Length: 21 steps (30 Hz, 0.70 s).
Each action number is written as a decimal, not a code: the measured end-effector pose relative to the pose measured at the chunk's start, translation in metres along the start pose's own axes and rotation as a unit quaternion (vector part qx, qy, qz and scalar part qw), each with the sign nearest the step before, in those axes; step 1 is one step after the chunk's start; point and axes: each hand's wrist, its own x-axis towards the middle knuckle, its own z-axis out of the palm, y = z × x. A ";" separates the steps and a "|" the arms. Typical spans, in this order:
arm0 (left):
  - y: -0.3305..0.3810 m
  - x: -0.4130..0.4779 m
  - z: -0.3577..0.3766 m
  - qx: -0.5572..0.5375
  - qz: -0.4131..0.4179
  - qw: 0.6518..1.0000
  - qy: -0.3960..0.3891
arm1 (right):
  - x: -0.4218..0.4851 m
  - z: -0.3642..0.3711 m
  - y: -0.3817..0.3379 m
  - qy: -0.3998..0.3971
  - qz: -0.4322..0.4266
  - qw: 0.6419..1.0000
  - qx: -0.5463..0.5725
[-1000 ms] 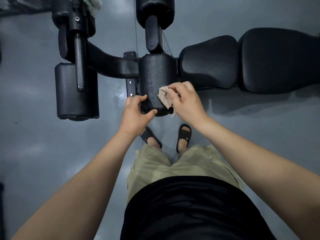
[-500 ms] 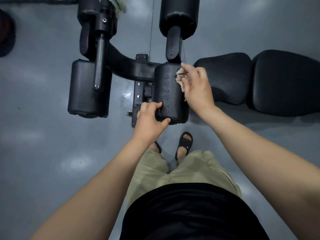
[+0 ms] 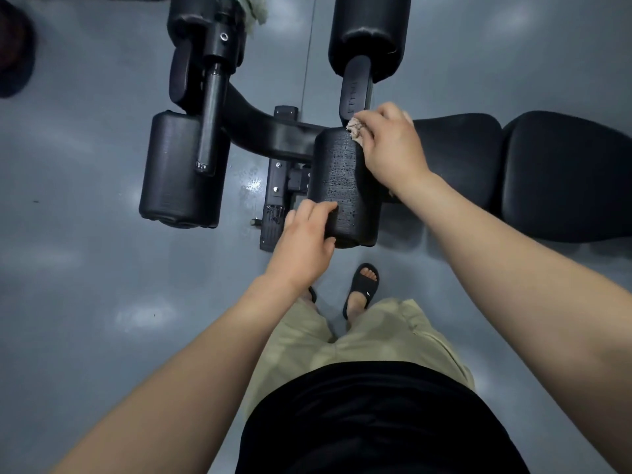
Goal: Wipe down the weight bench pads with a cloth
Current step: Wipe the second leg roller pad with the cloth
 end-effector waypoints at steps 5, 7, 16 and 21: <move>-0.019 0.007 -0.005 -0.047 -0.016 0.999 -0.011 | -0.010 -0.005 -0.001 0.005 -0.053 0.998 -0.045; -0.021 0.008 -0.006 -0.036 -0.008 0.999 -0.013 | -0.016 -0.004 -0.001 0.002 -0.071 0.996 -0.051; -0.022 0.009 -0.009 -0.055 -0.012 0.998 -0.009 | -0.057 0.006 0.000 0.006 -0.113 0.993 -0.030; -0.023 0.010 -0.009 -0.062 -0.006 0.998 -0.014 | -0.088 0.010 -0.001 -0.004 -0.130 0.992 0.001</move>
